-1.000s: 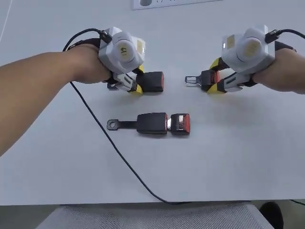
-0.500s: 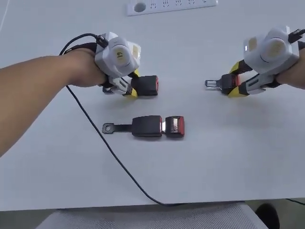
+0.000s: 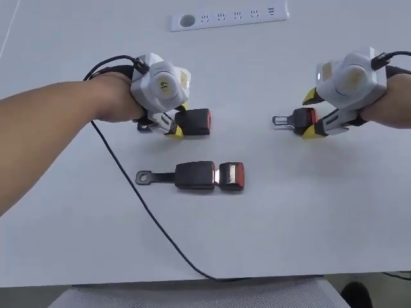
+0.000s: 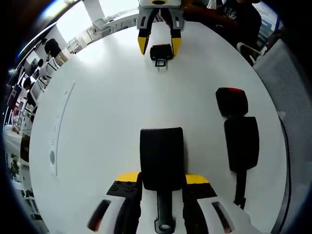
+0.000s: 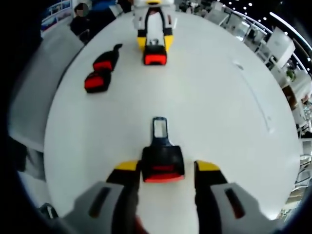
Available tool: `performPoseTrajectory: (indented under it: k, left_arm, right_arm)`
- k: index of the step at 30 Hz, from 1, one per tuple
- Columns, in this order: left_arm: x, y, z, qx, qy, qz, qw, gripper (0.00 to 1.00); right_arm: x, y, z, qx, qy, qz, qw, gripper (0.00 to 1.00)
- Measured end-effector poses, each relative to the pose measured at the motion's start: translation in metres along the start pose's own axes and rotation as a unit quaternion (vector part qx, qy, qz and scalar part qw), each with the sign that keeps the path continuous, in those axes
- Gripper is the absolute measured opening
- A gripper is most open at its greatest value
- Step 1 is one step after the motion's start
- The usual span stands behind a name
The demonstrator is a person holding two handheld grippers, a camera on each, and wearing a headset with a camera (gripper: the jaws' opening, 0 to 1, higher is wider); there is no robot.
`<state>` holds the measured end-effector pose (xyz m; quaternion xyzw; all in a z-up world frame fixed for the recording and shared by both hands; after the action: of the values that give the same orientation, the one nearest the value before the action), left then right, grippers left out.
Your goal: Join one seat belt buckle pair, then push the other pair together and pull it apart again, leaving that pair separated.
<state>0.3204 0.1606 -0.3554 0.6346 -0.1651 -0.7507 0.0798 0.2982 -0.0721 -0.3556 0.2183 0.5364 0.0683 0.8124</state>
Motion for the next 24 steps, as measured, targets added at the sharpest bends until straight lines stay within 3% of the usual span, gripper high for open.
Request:
performPoseTrajectory:
  k: [2, 6, 10, 12, 13, 16, 19, 20, 22, 24]
  left_arm:
    - [-0.002, -0.002, 0.003, 0.005, 0.006, -0.001, 1.0, 0.4]
    - [-0.021, -0.003, 0.006, -0.01, 0.043, 0.025, 0.9987, 0.48]
    - [-0.045, 0.003, 0.022, -0.022, 0.072, 0.058, 0.9955, 0.54]
    - [-0.053, 0.008, 0.031, -0.035, 0.084, 0.08, 0.9926, 0.57]
    - [-0.056, 0.011, 0.037, -0.037, 0.089, 0.091, 0.9912, 0.59]
    - [-0.066, 0.021, 0.063, -0.057, 0.099, 0.141, 0.9834, 0.6]
    - [-0.071, 0.018, 0.084, -0.064, 0.112, 0.148, 0.9806, 0.66]
    - [-0.071, 0.018, 0.086, -0.065, 0.113, 0.15, 0.9801, 0.67]
    - [-0.074, 0.013, 0.096, -0.086, 0.121, 0.159, 0.9761, 0.7]
    - [-0.076, 0.01, 0.105, -0.114, 0.131, 0.178, 0.9685, 0.71]
  right_arm:
    - [-0.004, 0.006, 0.002, 0.023, -0.013, 0.012, 0.9996, 0.48]
    - [-0.021, 0.023, 0.0, 0.057, -0.032, 0.037, 0.9972, 0.5]
    - [-0.038, 0.041, -0.011, 0.071, -0.049, 0.062, 0.9943, 0.53]
    - [-0.045, 0.048, -0.015, 0.081, -0.059, 0.072, 0.9924, 0.57]
    - [-0.049, 0.054, -0.016, 0.098, -0.071, 0.084, 0.9892, 0.58]
    - [-0.061, 0.063, -0.027, 0.11, -0.077, 0.095, 0.9863, 0.63]
    - [-0.074, 0.071, -0.037, 0.12, -0.086, 0.108, 0.9832, 0.7]
    - [-0.076, 0.071, -0.038, 0.121, -0.086, 0.108, 0.9829, 0.73]
    - [-0.083, 0.071, -0.045, 0.126, -0.09, 0.108, 0.9819, 0.76]
    - [-0.089, 0.069, -0.055, 0.138, -0.085, 0.11, 0.9805, 0.77]
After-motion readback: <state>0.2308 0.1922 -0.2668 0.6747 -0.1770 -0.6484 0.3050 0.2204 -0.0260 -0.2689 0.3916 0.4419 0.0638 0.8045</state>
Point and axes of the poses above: the centre of the closed fingertips' face, and the gripper's own axes: x roughly forward along the fingers, z roughly to its right, y roughly out of its top, the point moved 1 cm from there along -x, roughly backward along the fingers, and after that the axes turned 14 degrees about -y, right-handed, at the moved point
